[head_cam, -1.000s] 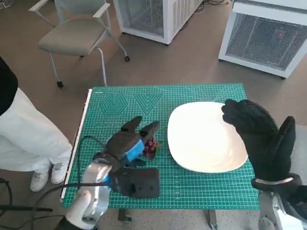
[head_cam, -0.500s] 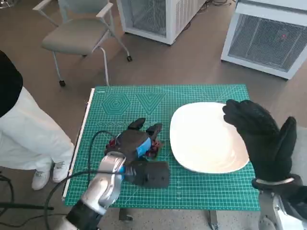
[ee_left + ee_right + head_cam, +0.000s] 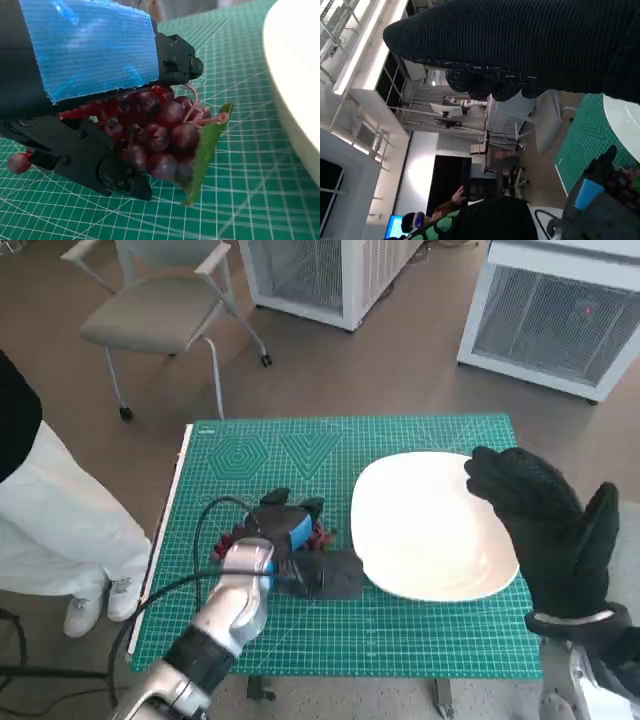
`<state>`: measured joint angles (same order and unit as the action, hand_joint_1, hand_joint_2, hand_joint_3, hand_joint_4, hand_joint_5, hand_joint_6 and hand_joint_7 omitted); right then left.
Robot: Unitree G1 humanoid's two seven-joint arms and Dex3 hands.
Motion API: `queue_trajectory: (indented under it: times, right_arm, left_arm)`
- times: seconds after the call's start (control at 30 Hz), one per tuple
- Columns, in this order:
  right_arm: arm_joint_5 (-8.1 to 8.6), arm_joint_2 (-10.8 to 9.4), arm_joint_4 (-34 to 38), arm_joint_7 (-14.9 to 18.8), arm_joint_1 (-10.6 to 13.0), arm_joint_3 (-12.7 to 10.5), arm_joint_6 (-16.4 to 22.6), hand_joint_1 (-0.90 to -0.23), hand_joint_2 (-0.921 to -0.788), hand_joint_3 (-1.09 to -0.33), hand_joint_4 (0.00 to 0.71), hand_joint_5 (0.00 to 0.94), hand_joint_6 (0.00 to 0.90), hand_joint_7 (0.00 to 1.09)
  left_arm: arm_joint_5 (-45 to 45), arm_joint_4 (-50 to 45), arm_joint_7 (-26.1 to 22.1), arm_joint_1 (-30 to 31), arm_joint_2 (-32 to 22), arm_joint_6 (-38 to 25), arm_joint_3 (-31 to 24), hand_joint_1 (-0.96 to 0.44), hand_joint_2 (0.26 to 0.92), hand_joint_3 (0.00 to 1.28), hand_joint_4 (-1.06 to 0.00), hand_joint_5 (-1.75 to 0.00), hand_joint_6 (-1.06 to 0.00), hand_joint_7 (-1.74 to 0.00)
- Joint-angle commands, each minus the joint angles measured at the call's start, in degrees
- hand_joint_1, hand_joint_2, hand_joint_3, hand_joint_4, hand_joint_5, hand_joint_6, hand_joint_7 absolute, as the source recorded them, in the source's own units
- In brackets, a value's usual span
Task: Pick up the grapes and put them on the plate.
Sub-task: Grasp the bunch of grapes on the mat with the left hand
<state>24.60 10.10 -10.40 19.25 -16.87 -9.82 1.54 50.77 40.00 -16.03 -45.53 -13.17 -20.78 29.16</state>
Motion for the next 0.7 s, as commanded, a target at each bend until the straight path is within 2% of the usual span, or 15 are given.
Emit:
queue_trajectory:
  times: [0.03, 0.3, 0.7]
  right_arm:
    - [0.05, 0.06, 0.60, 0.13, 1.15, -0.15, -0.50, -0.363, -0.921, -0.607, 0.418, 0.802, 0.226, 0.98]
    - [-0.14, 0.06, 0.54, 0.12, 1.30, -0.12, -0.37, -0.363, -0.921, -0.607, 0.418, 0.803, 0.226, 0.99]
    - [0.10, 0.31, 0.75, 0.37, 1.28, -0.52, -0.47, -0.363, -0.921, -0.608, 0.417, 0.805, 0.223, 0.98]
  left_arm:
    - [-1.31, 4.36, 1.40, -1.26, 1.14, -0.22, 0.53, -0.19, 0.762, 0.01, -0.10, 0.00, -0.23, 0.00]
    - [-2.46, 9.19, 2.82, -3.15, 2.02, 0.22, 1.38, -0.19, 0.773, 0.01, -0.10, 0.00, -0.24, 0.00]
    - [-4.88, 10.88, 3.58, -3.77, 2.07, 0.63, 0.88, -0.17, 0.795, 0.01, -0.16, -0.02, -0.27, -0.01]
